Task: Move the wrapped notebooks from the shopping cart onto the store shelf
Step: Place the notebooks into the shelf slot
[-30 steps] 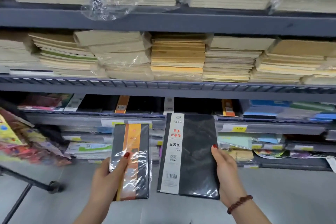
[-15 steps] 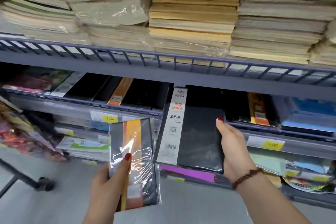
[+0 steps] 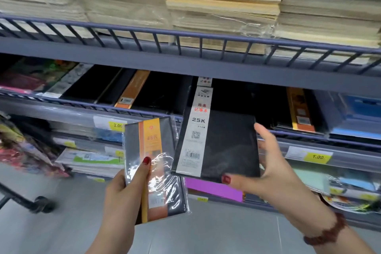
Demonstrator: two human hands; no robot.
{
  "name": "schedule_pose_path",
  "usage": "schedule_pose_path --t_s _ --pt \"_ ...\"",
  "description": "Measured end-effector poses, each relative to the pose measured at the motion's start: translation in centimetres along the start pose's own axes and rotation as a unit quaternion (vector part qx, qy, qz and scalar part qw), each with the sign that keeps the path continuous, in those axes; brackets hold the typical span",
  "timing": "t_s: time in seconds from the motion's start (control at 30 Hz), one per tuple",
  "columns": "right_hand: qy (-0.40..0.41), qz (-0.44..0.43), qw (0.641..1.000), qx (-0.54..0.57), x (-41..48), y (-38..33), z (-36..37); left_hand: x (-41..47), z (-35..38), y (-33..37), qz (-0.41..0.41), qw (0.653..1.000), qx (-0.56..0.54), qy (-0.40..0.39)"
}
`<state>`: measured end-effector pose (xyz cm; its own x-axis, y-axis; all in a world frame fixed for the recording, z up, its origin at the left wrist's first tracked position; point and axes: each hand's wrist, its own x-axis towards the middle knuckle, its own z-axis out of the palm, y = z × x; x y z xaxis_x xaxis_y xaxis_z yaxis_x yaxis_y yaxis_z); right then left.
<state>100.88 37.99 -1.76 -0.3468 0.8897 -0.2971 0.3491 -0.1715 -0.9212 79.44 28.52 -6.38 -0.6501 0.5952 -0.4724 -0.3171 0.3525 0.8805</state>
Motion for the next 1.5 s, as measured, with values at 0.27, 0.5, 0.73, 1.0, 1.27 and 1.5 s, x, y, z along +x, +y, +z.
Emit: schedule_pose_path --t_s 0.27,0.5,0.73,1.0,1.27,1.5 --pt "0.142 -0.113 0.966 -0.183 0.6 1.7 1.5 0.8 0.4 1.0 -0.002 1.0 -0.018 -0.014" --pt "0.197 -0.208 0.899 -0.331 4.6 0.5 2.3 1.0 -1.1 1.0 -0.002 1.0 -0.022 -0.015" --pt "0.175 -0.192 0.88 -0.398 9.3 -0.9 1.9 1.3 -2.2 0.6 0.0 1.0 -0.022 -0.008" --pt "0.19 -0.193 0.868 -0.417 9.1 -0.1 2.8 1.1 -2.1 0.8 0.005 1.0 -0.021 -0.023" --pt "0.148 -0.166 0.877 -0.425 8.6 0.1 2.6 0.4 -0.7 1.5 0.015 0.998 -0.021 -0.054" --pt "0.051 -0.123 0.988 -0.078 2.8 -0.1 3.2 -0.5 2.4 1.9 0.03 0.995 -0.002 -0.091"
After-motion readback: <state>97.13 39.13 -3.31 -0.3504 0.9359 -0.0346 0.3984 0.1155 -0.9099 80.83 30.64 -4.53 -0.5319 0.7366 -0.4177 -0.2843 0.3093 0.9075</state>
